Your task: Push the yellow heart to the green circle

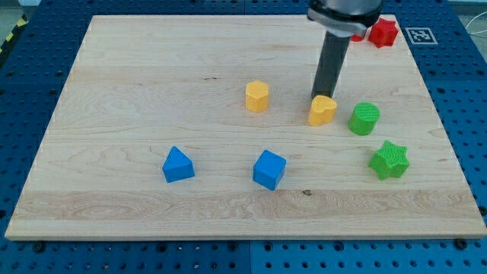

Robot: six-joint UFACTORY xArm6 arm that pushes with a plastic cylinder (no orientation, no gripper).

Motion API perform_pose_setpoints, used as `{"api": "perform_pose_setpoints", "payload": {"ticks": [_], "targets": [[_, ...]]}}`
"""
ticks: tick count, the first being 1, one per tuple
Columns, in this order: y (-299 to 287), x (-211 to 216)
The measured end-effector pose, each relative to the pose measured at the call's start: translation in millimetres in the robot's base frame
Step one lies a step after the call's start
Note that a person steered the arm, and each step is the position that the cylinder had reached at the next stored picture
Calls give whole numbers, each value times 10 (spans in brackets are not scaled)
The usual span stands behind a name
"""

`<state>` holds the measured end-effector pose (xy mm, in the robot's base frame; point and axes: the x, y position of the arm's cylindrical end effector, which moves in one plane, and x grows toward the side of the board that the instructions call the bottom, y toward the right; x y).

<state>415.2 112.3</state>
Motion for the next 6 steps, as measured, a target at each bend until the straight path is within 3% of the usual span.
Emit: {"api": "perform_pose_setpoints", "payload": {"ticks": [2, 3, 4, 6], "targets": [[-495, 184], [-620, 481], [-415, 623], [510, 243]]}}
